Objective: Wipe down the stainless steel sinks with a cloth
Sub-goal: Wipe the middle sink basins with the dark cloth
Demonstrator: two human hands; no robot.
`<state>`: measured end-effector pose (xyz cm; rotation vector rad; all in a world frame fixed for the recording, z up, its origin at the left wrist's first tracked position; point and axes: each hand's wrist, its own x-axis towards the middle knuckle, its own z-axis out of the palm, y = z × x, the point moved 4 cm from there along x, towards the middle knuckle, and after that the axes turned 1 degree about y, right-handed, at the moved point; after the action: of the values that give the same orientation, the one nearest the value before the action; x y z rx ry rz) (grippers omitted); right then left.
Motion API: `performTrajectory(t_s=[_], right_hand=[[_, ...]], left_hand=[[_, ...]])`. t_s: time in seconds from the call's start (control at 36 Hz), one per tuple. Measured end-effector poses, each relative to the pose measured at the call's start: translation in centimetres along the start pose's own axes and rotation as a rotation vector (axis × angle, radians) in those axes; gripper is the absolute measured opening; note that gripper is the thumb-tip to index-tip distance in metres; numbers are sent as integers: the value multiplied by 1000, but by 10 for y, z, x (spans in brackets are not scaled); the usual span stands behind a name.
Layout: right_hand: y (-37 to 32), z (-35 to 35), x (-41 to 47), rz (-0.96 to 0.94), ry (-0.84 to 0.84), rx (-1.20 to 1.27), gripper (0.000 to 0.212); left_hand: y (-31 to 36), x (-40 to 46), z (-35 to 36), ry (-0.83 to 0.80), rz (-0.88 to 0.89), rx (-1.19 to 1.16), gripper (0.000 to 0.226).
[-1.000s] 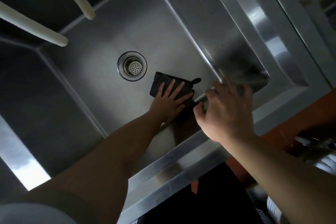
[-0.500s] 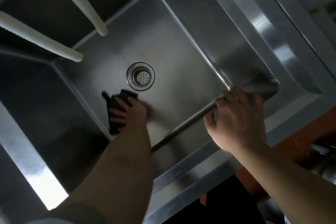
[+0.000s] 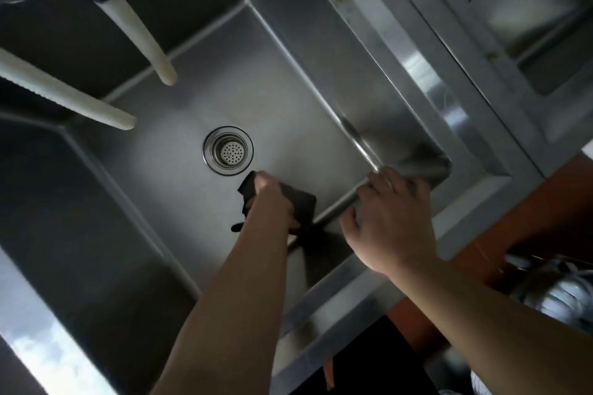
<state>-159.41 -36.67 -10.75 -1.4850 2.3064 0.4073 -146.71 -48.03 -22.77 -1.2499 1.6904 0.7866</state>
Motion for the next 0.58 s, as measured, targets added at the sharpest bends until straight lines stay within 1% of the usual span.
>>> performTrajectory(t_s=[0.03, 0.06, 0.08, 0.11, 0.14, 0.17, 0.19, 0.22, 0.25, 0.28, 0.31, 0.36, 0.42, 0.47, 0.53, 0.58], right_hand=[[0, 0, 0, -2, 5, 1, 46], [0, 0, 0, -2, 6, 2, 46], [0, 0, 0, -1, 3, 3, 46], [0, 0, -1, 0, 3, 3, 45], [-1, 0, -1, 1, 7, 2, 45], [-1, 0, -1, 1, 13, 2, 44], [-1, 0, -1, 1, 17, 2, 44], [-1, -1, -1, 3, 17, 2, 44], [-1, 0, -1, 4, 17, 1, 44], [-1, 0, -1, 6, 19, -1, 44], [-1, 1, -1, 8, 21, -2, 45], [-2, 1, -1, 12, 31, 0, 46], [-2, 2, -1, 12, 41, 1, 44], [-2, 2, -1, 15, 43, -10, 43], [-2, 2, -1, 18, 59, -9, 42], [-2, 2, -1, 19, 72, 5, 41]], left_hand=[[-4, 1, 5, 18, 33, 14, 48], [-10, 7, 17, 76, 48, -8, 46], [-24, 9, 22, 216, -117, -269, 54], [-38, 1, 22, 314, -256, -495, 69], [-43, -2, 22, 475, -221, -560, 81], [-42, 0, 23, 629, -78, -368, 89], [-36, 5, 30, 671, 121, -119, 91], [-31, 7, 36, 603, 308, 76, 87], [-28, 12, 40, 534, 424, 208, 80], [-28, 19, 42, 472, 473, 309, 74], [-29, 26, 44, 443, 506, 351, 71], [-29, 39, 47, 395, 540, 437, 71], [-27, 40, 44, 407, 560, 471, 65], [-25, 42, 40, 389, 521, 438, 56], [-18, 39, 35, 378, 479, 474, 44], [-14, 36, 31, 322, 454, 488, 36]])
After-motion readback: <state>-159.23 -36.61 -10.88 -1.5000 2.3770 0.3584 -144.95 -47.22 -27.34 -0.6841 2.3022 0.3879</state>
